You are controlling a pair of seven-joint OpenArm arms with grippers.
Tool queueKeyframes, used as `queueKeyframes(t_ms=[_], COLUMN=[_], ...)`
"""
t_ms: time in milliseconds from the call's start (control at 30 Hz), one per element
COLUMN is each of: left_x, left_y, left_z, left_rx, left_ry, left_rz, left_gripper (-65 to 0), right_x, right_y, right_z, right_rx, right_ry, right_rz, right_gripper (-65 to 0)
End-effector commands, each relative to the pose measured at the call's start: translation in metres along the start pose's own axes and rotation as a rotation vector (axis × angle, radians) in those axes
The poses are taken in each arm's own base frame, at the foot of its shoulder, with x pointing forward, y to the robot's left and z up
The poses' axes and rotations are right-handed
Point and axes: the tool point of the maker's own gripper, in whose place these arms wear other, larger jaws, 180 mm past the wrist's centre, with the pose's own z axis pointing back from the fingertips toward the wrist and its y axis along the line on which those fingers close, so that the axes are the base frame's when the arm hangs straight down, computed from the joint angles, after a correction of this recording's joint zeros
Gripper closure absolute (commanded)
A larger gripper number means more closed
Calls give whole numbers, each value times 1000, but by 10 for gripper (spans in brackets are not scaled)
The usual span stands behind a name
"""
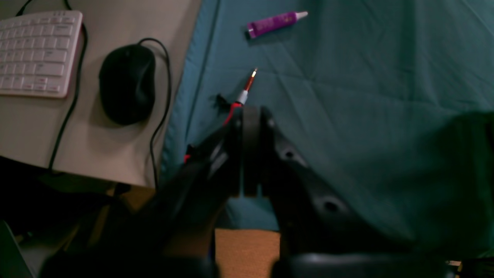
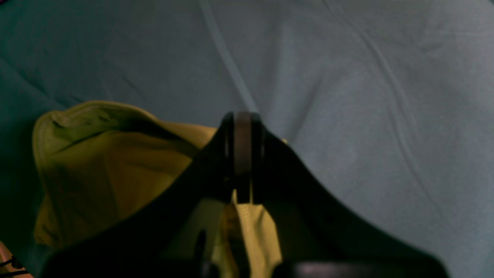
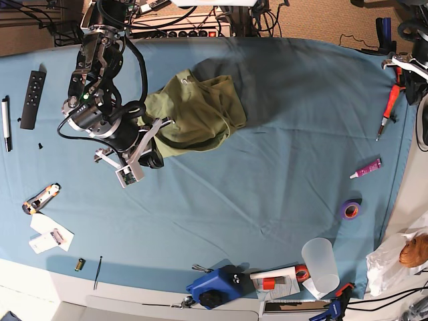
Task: Layout the t-shirt on the table in an organized manner, then fold the t-shirt properly
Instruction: 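Press the folded bundle down with the right gripper, then release the bundle and raise the right gripper away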
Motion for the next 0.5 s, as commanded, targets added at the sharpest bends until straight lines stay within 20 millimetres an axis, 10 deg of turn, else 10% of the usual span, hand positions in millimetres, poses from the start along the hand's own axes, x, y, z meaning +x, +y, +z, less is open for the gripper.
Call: queueKeyframes(t_ms=[0,467], left_x=[11,4], left_y=[-1,-2], left_z=[3,3], left_rx=[-7,-8], left_ry=[-39,-4], left_rz=[-15,-17], left_gripper=[0,0], right_x=[14,-11], right_y=[-1,13], right_z=[3,5], right_rx=[-4,44], right_ry=[-47,6], right_rz=[15,-26], right_gripper=[0,0])
